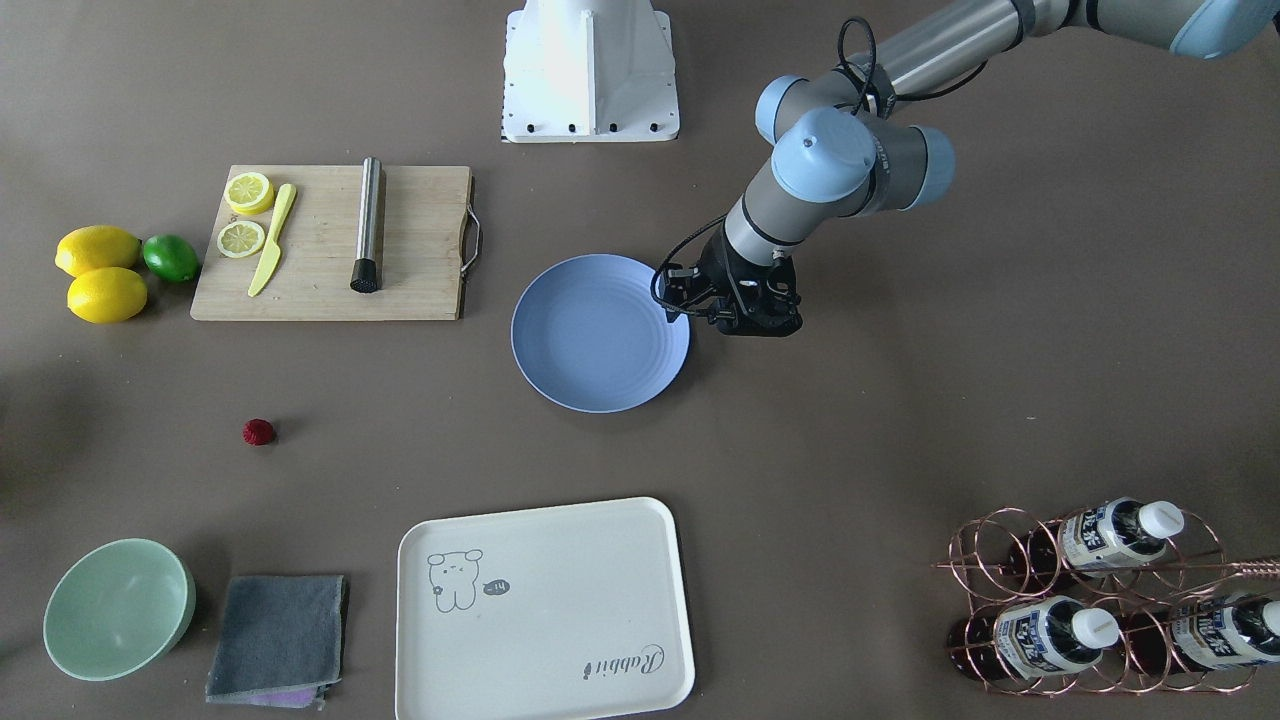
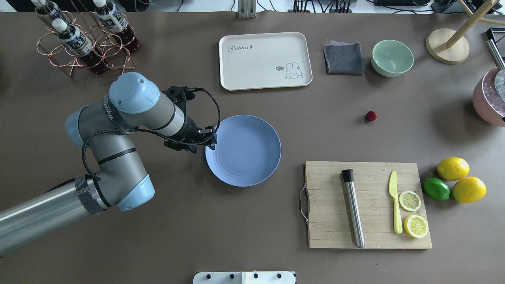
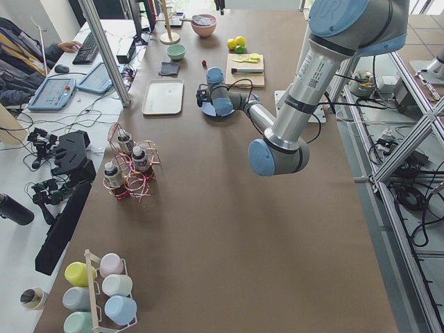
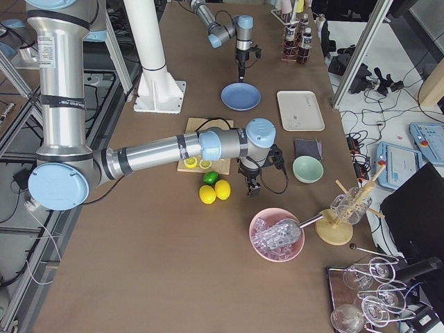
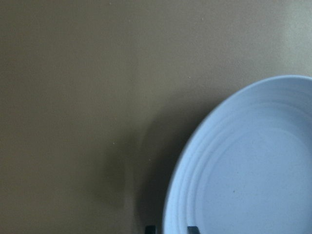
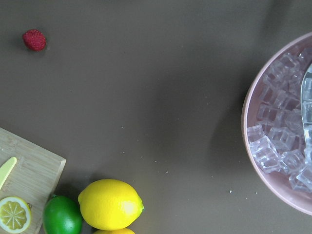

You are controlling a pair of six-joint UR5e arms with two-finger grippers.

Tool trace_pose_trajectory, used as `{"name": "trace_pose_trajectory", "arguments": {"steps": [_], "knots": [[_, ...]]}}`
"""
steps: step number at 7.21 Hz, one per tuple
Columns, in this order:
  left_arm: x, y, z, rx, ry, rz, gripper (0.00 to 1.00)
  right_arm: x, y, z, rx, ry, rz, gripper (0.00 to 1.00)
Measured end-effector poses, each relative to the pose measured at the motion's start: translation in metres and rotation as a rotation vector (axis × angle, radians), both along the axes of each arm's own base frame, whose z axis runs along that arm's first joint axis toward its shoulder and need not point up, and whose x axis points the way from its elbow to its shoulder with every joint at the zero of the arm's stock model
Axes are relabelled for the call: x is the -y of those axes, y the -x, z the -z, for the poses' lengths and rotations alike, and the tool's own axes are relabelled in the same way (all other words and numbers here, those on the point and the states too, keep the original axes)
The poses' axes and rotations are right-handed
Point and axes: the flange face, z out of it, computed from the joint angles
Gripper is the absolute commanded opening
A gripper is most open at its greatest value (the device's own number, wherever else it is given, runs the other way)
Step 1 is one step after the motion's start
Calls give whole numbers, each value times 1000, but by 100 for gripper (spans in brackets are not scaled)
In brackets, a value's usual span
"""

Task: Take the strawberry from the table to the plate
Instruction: 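Push the blue plate with the left gripper toward the table centre, then withdraw the left gripper from the plate while the right gripper reaches the strawberry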

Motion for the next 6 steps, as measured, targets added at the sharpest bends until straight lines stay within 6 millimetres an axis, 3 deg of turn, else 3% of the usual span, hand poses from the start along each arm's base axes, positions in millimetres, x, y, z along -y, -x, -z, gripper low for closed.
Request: {"name": "trace_pose_trajectory", "arguments": {"steps": [1, 4, 5, 6], "knots": [[5, 18, -4, -1, -1, 19, 74, 15, 29, 28, 10, 22, -16, 99], [0, 75, -45, 21, 5, 45, 75, 63, 160, 111, 0, 61, -14, 97], [0, 106, -64, 30, -5, 34, 75, 82, 199, 120, 4, 72, -34, 94], [0, 140, -88, 43, -27, 18, 75, 102, 234, 113, 18, 83, -71, 94]]}}
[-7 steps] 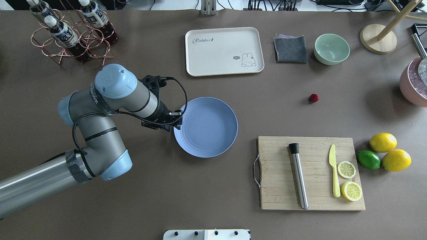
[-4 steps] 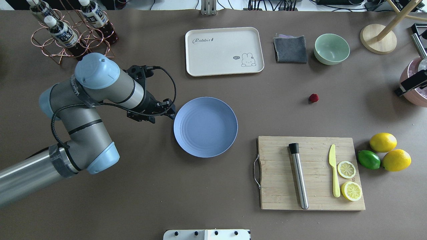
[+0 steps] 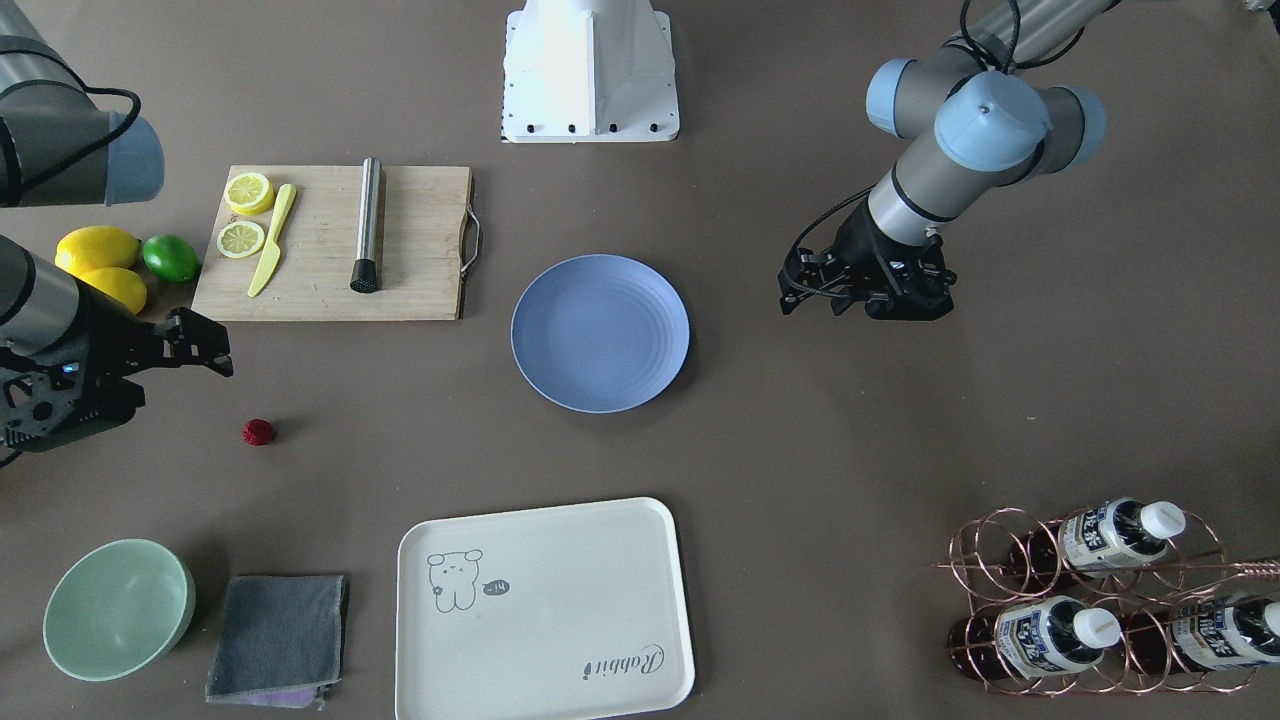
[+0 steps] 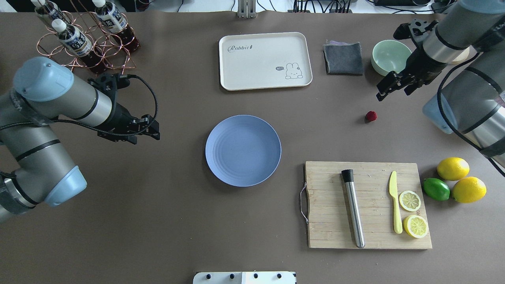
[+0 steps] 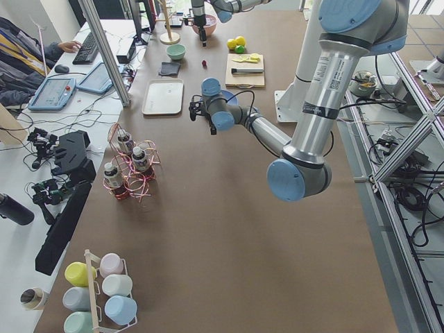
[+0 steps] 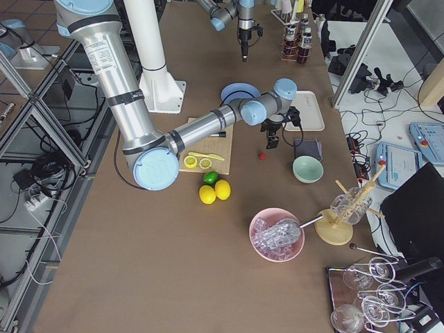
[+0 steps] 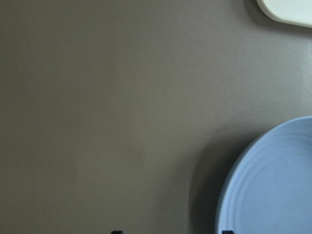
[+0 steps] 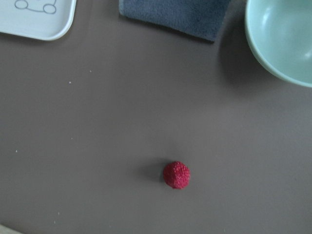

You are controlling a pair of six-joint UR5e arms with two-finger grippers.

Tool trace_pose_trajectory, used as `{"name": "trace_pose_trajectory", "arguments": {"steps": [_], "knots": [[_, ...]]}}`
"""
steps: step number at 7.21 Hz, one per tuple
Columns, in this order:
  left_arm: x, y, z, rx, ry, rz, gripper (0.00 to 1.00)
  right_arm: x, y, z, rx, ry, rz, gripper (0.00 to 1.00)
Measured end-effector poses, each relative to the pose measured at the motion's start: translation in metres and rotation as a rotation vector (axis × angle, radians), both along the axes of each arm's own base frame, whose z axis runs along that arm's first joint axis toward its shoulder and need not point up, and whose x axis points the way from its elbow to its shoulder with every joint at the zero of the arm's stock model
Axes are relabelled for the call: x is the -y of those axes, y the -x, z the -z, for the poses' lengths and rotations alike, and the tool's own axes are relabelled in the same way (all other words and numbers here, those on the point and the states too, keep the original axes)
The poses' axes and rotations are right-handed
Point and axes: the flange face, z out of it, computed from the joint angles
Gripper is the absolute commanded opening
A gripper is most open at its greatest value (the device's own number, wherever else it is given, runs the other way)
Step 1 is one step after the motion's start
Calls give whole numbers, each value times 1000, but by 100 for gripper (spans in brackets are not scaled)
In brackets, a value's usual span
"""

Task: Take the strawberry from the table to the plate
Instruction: 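Withdraw the left gripper from the plate while the right gripper reaches the strawberry, then close the right gripper on the red strawberry and lift it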

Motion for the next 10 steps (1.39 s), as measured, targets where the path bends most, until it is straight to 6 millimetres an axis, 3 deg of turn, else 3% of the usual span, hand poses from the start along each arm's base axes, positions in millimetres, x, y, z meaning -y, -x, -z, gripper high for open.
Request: {"name": "trace_pose_trajectory", "arguments": {"steps": [1, 3, 5, 6, 7, 8, 9, 10], "knots": [[-5, 32, -24, 21, -31, -15, 75, 9, 30, -13, 4, 9, -39, 93], [-12, 80, -56, 46, -74, -42, 75, 6, 66, -26, -25, -1, -65, 90], [-12, 96, -63, 41, -75, -47, 75, -4, 82, -40, -61, -8, -57, 84], [-12, 98, -63, 41, -74, -47, 75, -5, 84, -47, -78, -10, -58, 75], [-12, 99, -63, 40, -75, -47, 75, -6, 85, -53, -91, -10, -59, 47], [-12, 99, -64, 41, -75, -46, 75, -5, 85, -57, -100, -10, -62, 10], [-11, 99, -63, 41, -76, -45, 75, -5, 84, -59, -103, -10, -63, 0], [-11, 99, -63, 41, -77, -45, 75, -5, 84, -59, -104, -9, -63, 0]]}}
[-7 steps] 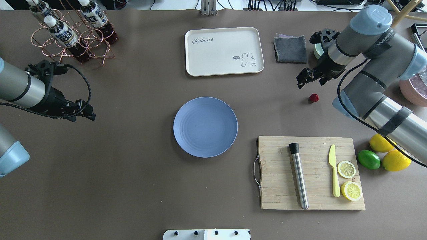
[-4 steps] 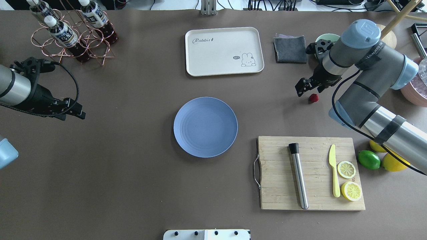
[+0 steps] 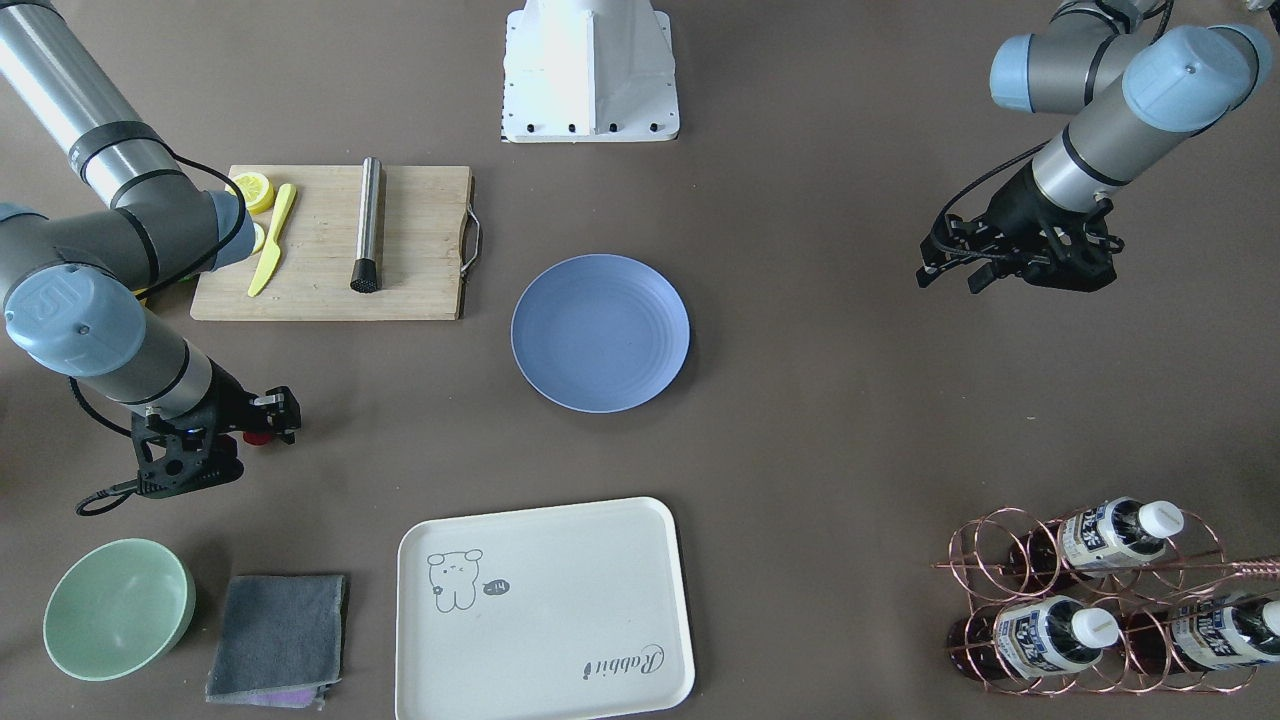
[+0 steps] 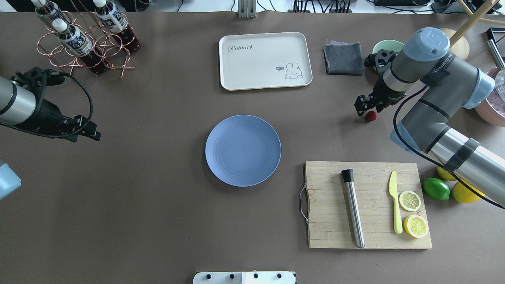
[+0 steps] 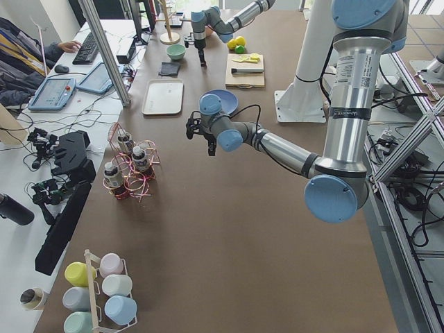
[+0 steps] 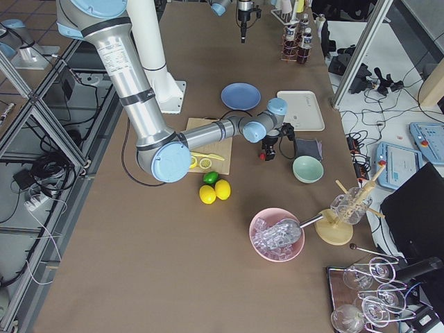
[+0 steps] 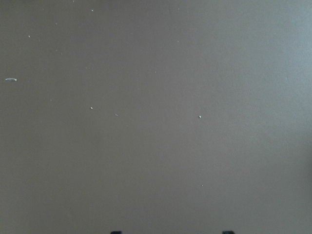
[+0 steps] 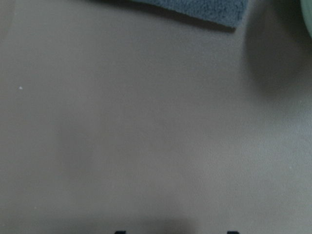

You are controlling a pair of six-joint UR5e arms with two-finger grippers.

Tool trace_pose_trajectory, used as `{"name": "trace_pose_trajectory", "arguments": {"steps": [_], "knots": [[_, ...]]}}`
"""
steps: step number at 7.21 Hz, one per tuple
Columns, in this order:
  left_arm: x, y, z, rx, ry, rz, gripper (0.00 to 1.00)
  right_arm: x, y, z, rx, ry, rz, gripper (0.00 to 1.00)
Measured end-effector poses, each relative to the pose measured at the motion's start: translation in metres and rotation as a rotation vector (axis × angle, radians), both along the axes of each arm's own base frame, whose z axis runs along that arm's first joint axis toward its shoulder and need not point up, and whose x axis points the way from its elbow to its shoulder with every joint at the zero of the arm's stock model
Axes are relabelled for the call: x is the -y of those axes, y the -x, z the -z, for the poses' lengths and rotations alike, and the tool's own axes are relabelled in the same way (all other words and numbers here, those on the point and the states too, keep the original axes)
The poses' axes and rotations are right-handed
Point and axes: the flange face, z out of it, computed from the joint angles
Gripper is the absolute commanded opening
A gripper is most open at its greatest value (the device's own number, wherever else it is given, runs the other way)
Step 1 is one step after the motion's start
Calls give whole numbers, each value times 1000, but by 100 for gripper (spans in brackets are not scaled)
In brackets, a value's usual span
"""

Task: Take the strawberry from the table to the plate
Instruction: 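Close the right gripper on the red strawberry and lift it, then carry the strawberry with the right gripper over the blue plate and lower it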

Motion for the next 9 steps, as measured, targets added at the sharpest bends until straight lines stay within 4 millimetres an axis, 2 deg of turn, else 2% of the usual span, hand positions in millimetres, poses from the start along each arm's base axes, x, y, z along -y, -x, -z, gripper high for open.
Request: {"name": "trace_pose_trajectory", "arguments": {"steps": [2, 3, 4, 6, 7, 9], "knots": [[0, 0, 0, -2, -1, -1, 75, 1, 0, 2, 1, 2, 0, 0], [0, 1, 0, -2, 0, -1, 75, 5, 1, 17, 7, 2, -3, 0], [-1, 1, 0, -3, 0, -1, 75, 11, 6, 51, 10, 5, -6, 0], [0, 7, -5, 1, 4, 5, 74, 12, 19, 143, 7, 25, -9, 0], [1, 22, -15, 7, 0, 4, 74, 1, 38, 179, 19, 50, -23, 0], [0, 77, -55, 34, -63, -32, 74, -41, 104, 254, 63, 119, -75, 0]]}}
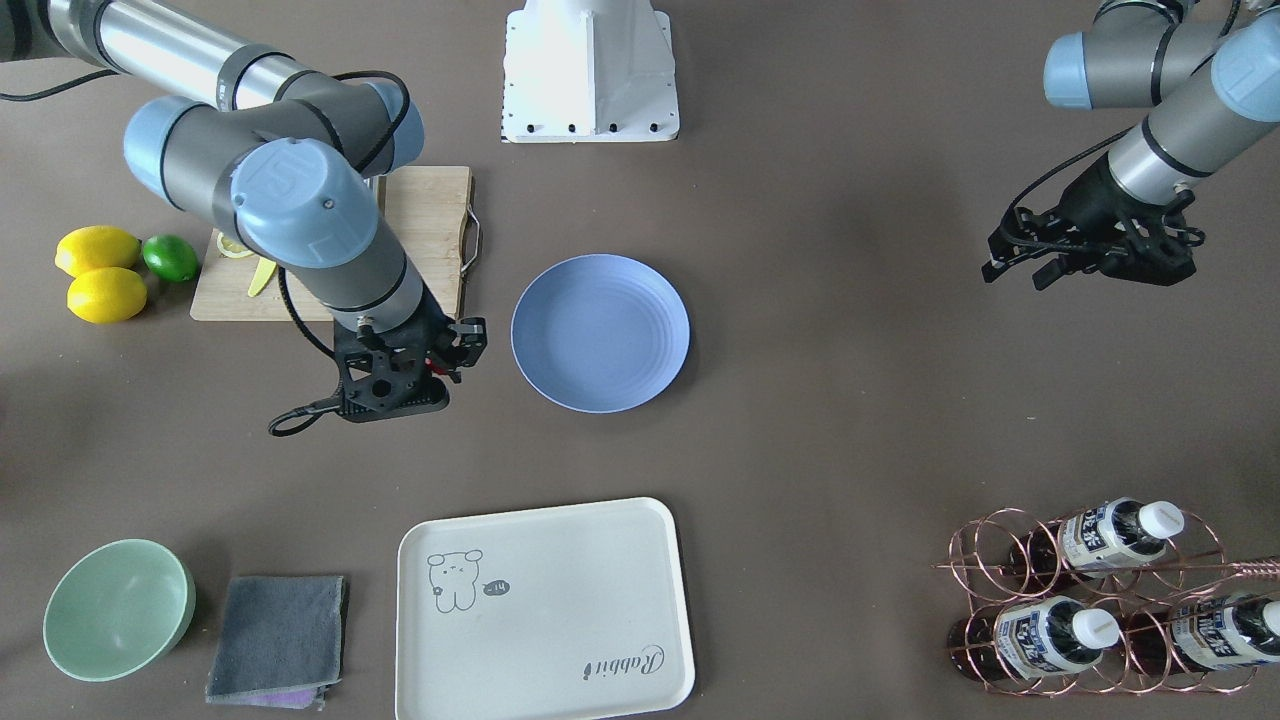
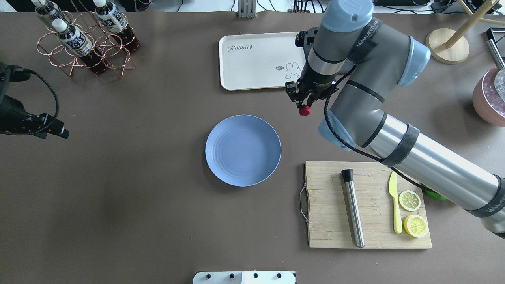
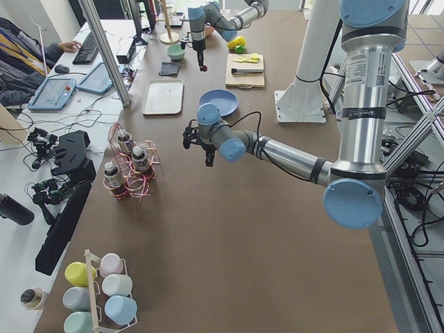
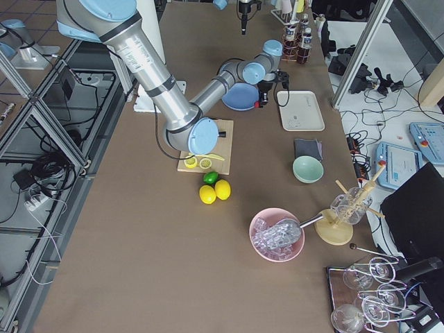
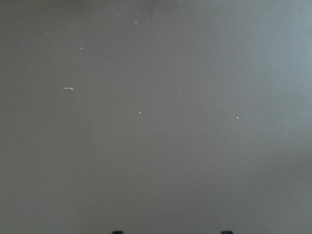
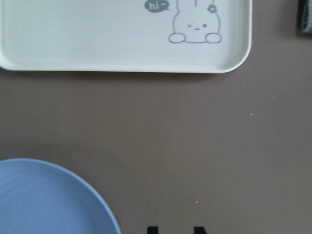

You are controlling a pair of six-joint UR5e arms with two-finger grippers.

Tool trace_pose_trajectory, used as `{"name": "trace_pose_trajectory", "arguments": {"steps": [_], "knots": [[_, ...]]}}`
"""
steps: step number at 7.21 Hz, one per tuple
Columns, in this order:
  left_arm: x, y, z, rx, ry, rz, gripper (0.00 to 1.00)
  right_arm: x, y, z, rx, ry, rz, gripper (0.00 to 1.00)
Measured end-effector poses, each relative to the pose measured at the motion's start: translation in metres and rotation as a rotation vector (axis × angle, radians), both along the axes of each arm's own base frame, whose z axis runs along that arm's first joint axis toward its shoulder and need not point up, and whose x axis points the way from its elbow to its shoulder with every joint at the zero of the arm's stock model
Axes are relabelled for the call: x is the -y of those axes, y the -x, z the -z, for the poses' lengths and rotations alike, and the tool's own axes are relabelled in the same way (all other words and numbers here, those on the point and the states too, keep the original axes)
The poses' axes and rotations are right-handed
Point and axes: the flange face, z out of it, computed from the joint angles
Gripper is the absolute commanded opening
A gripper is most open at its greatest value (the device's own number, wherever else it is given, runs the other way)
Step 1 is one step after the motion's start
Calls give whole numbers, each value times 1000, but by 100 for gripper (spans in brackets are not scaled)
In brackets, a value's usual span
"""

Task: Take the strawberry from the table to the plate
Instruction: 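Carry the strawberry with the right gripper over the blue plate and lower it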

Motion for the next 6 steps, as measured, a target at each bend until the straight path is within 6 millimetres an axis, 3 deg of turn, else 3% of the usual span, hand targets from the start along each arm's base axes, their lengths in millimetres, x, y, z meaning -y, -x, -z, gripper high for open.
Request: {"name": "trace_pose_trajectory", "arguments": {"steps": [1, 2, 4, 6], "knots": [[-2, 28, -19, 5, -29, -19, 74, -26, 33, 29, 13, 25, -21, 0], [-3, 53, -34, 1, -50, -33, 74, -45, 59, 40, 14, 23, -36, 0], [-14, 83, -58, 6, -74, -48, 74, -60, 111, 22, 51, 17, -85, 0], [-18, 96, -65, 11, -83, -43, 74, -71, 141, 6, 94, 29, -104, 0]]}}
